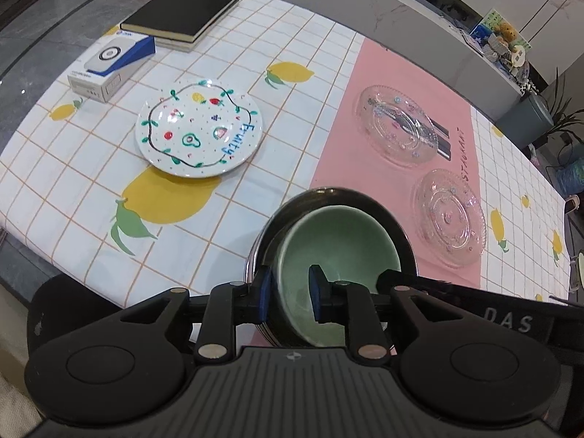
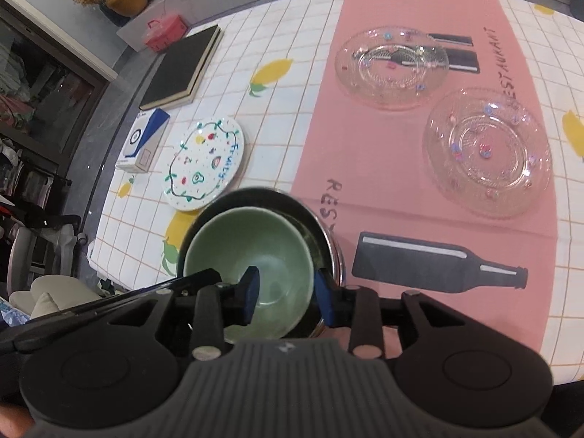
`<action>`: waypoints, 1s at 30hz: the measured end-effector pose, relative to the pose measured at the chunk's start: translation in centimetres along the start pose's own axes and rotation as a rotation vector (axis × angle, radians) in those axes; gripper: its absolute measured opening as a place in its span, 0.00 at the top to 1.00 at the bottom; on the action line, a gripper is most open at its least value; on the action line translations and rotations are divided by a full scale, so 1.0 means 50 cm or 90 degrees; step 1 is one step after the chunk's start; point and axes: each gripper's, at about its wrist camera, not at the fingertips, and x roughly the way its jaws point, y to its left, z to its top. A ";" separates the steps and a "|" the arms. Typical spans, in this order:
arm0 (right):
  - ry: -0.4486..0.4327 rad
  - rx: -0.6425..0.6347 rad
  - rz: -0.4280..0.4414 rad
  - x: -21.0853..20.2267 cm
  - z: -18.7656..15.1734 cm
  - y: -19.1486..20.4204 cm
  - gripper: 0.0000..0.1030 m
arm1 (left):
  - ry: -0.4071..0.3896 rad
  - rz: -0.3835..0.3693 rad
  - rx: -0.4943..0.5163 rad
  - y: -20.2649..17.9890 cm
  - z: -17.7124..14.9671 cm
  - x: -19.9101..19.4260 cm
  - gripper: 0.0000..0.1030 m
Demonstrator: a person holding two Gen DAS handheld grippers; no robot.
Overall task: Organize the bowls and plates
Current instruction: 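Carry the pale green bowl with the left tool and lower it into the steel bowls, then open the left tool and lift it away from the stacked bowls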
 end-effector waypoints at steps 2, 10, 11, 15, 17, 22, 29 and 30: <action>-0.003 0.003 0.000 -0.004 0.002 -0.003 0.67 | 0.001 -0.006 -0.004 0.003 0.003 -0.003 0.77; -0.023 0.018 0.017 -0.026 0.009 -0.017 0.63 | -0.028 -0.030 -0.007 0.014 0.013 -0.027 0.77; -0.026 0.021 0.020 -0.030 0.009 -0.019 0.63 | -0.037 -0.035 -0.005 0.012 0.015 -0.033 0.77; -0.052 0.031 0.020 -0.051 0.010 -0.037 0.60 | -0.066 -0.070 0.019 -0.013 0.017 -0.052 0.77; -0.068 0.043 0.016 -0.062 0.011 -0.054 0.59 | -0.073 -0.095 0.036 -0.034 0.017 -0.054 0.77; -0.112 0.081 -0.005 -0.089 0.009 -0.117 0.57 | -0.078 -0.140 0.069 -0.099 0.013 -0.043 0.76; -0.175 0.135 -0.040 -0.116 -0.009 -0.222 0.54 | -0.081 -0.173 0.102 -0.192 0.005 -0.004 0.73; -0.186 0.140 -0.050 -0.117 -0.012 -0.237 0.54 | -0.078 -0.174 0.102 -0.202 0.004 0.004 0.73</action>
